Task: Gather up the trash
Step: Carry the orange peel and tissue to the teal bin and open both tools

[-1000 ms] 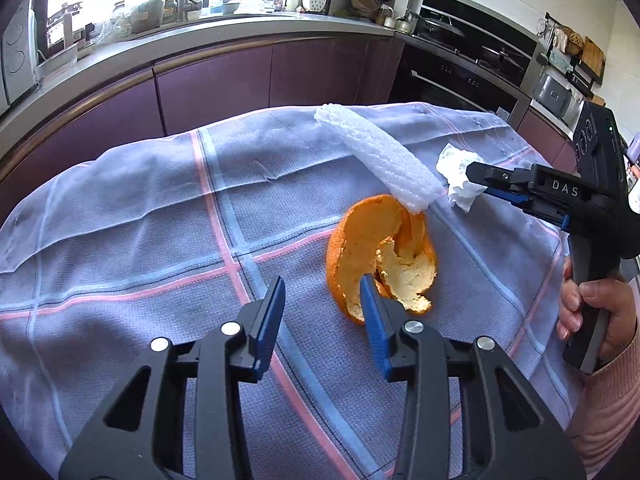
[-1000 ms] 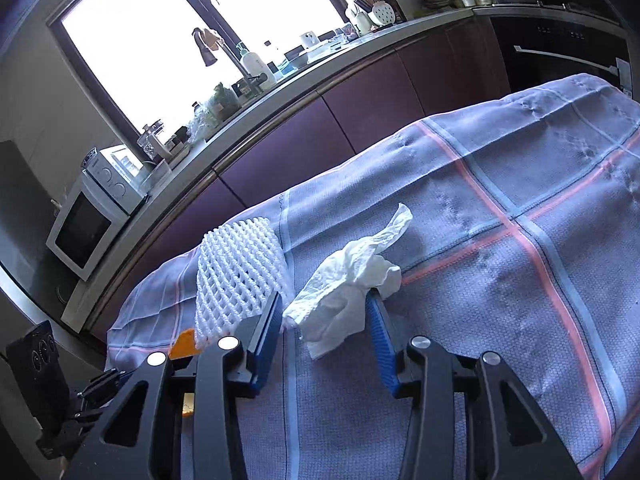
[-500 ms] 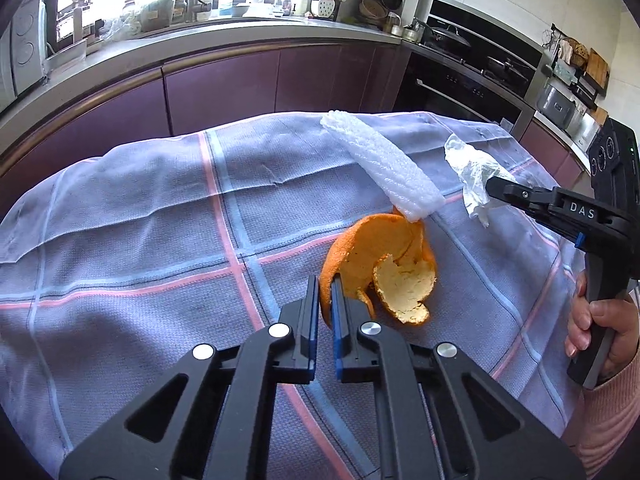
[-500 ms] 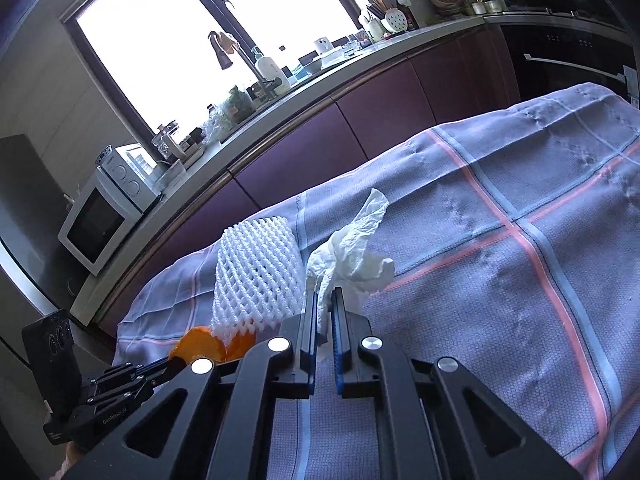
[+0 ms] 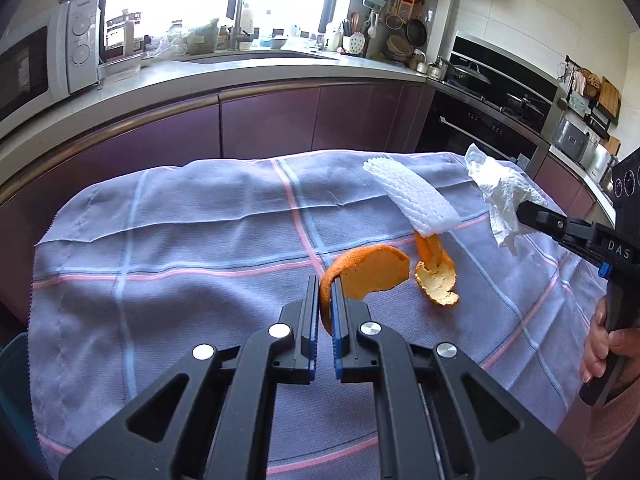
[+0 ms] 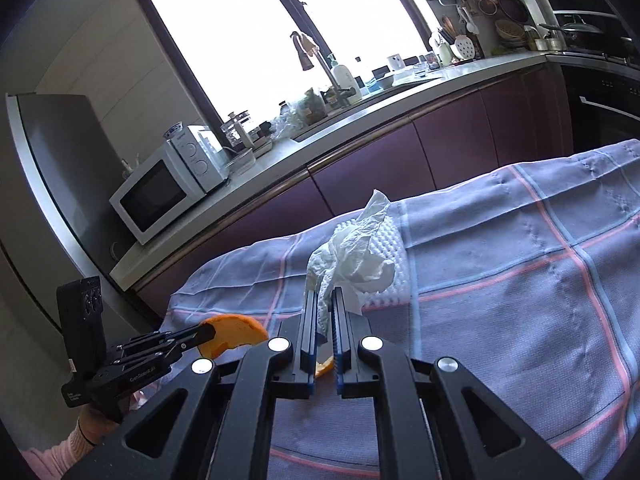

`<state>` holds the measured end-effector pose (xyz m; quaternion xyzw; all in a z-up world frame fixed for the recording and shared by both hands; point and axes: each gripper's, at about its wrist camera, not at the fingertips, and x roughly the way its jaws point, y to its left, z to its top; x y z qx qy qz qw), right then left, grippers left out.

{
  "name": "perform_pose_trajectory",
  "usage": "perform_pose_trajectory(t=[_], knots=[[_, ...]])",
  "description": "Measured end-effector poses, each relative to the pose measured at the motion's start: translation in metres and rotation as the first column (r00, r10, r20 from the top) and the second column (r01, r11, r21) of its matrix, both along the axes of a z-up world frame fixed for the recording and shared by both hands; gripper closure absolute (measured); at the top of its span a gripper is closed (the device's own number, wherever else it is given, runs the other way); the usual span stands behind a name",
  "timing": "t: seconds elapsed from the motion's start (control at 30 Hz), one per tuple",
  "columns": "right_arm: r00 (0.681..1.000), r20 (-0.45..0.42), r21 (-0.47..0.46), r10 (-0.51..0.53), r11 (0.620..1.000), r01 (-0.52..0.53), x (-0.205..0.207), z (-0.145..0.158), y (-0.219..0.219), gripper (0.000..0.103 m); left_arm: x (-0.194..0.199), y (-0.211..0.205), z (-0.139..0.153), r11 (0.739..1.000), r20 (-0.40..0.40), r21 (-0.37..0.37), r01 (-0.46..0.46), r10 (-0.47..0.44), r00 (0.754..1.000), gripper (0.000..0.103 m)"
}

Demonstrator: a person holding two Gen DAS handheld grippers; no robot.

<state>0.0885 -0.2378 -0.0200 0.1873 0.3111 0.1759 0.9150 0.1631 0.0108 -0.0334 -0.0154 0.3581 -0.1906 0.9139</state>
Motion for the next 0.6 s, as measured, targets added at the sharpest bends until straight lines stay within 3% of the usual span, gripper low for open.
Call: perform_pose_trajectory(t=[0.33,0.6], knots=[[0.979,0.007,-0.033,0.201,0.979,-0.201,-0.008,0.008,0.078,0.097,-0.048,0.083,0.018,0.991,0.029,-0.064,-0.115,0.117,0.993,0.097],[0.928,0.007,-0.069,0.372,0.926,-0.370,-0.016,0.013,0.150,0.097,-0.095,0.159,0.023,0.968,0.037,-0.081,-0.237,0.240,0.970,0.097]])
